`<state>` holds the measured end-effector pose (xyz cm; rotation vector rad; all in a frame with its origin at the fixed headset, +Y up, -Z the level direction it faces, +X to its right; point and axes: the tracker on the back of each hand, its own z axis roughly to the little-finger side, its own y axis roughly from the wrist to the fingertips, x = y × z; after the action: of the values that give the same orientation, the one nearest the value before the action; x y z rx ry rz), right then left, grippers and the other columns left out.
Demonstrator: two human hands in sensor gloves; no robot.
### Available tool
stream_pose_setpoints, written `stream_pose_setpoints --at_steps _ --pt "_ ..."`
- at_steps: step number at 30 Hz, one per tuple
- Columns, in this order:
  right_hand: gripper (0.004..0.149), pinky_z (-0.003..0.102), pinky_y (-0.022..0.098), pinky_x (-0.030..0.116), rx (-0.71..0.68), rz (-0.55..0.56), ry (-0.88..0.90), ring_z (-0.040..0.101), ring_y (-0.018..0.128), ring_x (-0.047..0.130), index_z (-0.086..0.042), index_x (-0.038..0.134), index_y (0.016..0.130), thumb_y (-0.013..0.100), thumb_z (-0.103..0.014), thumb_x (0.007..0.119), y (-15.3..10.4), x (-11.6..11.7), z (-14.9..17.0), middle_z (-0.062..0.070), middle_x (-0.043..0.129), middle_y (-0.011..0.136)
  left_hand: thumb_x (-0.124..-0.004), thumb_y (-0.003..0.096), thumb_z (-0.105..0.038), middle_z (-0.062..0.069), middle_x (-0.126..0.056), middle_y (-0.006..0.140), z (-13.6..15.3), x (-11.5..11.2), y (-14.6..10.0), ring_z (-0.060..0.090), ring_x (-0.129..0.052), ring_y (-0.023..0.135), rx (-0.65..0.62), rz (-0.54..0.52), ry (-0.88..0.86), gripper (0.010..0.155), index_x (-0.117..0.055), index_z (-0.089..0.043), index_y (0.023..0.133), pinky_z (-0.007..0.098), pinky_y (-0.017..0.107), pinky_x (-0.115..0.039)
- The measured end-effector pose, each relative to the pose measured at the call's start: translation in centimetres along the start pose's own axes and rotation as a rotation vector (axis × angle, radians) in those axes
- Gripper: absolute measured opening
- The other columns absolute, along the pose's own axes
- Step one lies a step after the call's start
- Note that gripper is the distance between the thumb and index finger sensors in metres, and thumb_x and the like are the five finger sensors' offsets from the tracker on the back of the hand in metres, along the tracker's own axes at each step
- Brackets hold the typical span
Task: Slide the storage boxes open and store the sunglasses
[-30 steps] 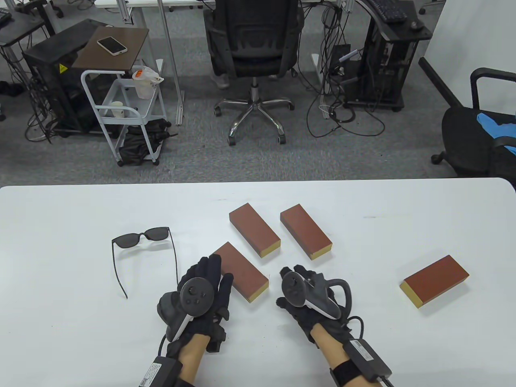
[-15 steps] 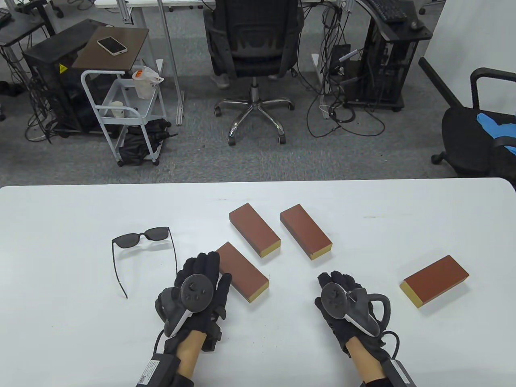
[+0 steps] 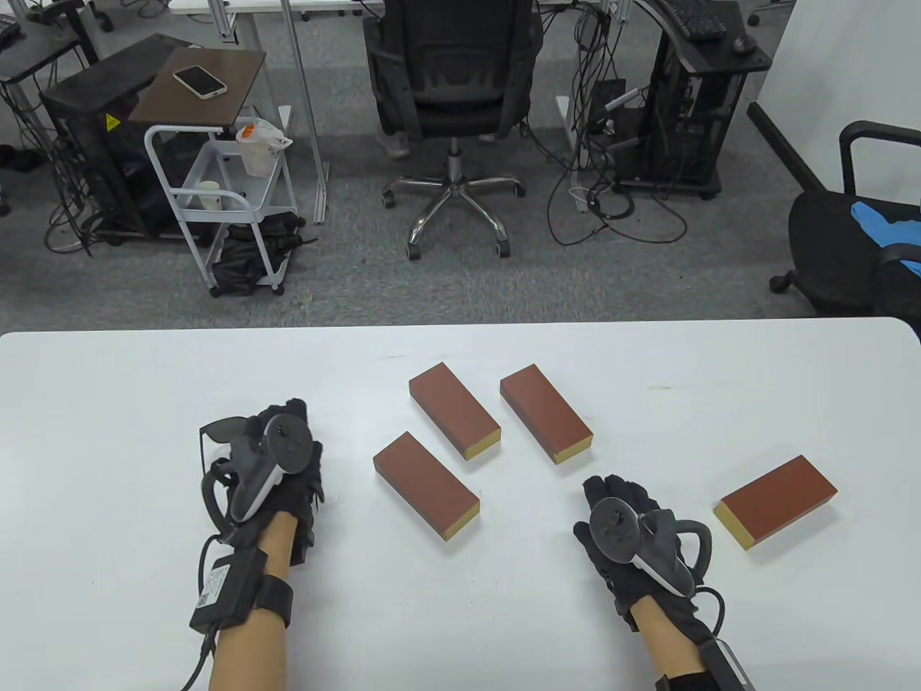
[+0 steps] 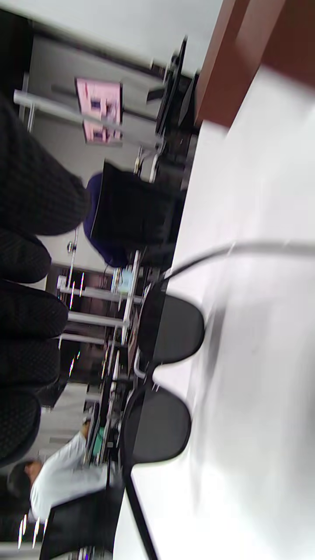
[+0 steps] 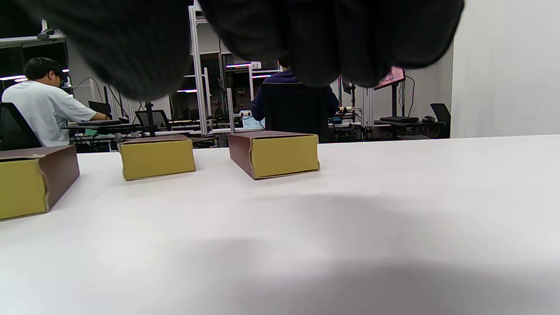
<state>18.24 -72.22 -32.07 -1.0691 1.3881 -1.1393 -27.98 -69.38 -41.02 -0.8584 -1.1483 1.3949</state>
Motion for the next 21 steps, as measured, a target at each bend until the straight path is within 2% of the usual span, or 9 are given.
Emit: stream_pose_setpoints --at_steps 8,11,16,19,21 --pt "0.065 0.05 0.063 0.069 0.026 0.009 0.009 0.04 0.085 0.074 -0.026 0.067 0.089 0.031 -0.05 0.085 0.1 -0.5 0.7 0.012 0.071 0.096 -0.083 0.0461 -0.031 -0.001 -0.057 0.116 4.5 -0.3 6.1 0.032 -0.056 0.109 0.185 0.07 0.123 0.067 -0.059 -0.036 0.108 0.062 0.072 -0.056" --pt "0.065 0.05 0.063 0.069 0.043 0.006 0.019 0.04 0.085 0.074 -0.025 0.067 0.089 0.032 -0.049 0.085 0.2 -0.5 1.2 0.012 0.071 0.096 -0.083 0.0466 -0.031 -0.002 -0.055 0.118 5.1 -1.2 7.3 0.031 -0.054 0.111 0.223 0.127 0.153 0.066 -0.059 -0.037 0.108 0.063 0.073 -0.055" --pt "0.065 0.049 0.063 0.069 0.06 -0.009 0.03 0.04 0.085 0.074 -0.025 0.067 0.089 0.032 -0.049 0.085 0.2 -0.4 1.8 0.012 0.071 0.097 -0.079 0.0481 -0.031 -0.002 -0.051 0.119 5.3 -2.6 8.5 0.031 -0.048 0.113 0.213 0.185 0.161 0.062 -0.061 -0.043 0.106 0.064 0.074 -0.051" --pt "0.065 0.049 0.063 0.069 0.066 -0.04 0.132 0.041 0.085 0.073 -0.024 0.066 0.089 0.032 -0.049 0.085 0.2 0.0 2.2 0.013 0.07 0.097 -0.073 0.0501 -0.031 -0.003 -0.047 0.12 5.1 -3.3 8.9 0.03 -0.041 0.115 0.221 0.258 0.137 0.058 -0.061 -0.043 0.106 0.065 0.076 -0.046" --pt "0.065 0.049 0.063 0.069 0.065 -0.052 0.154 0.041 0.085 0.073 -0.024 0.066 0.089 0.032 -0.048 0.085 0.2 0.1 2.3 0.013 0.07 0.097 -0.072 0.0505 -0.03 -0.003 -0.049 0.12 5.1 -3.6 9.0 0.03 -0.042 0.114 0.231 0.274 0.15 0.055 -0.065 -0.041 0.104 0.065 0.076 -0.046"
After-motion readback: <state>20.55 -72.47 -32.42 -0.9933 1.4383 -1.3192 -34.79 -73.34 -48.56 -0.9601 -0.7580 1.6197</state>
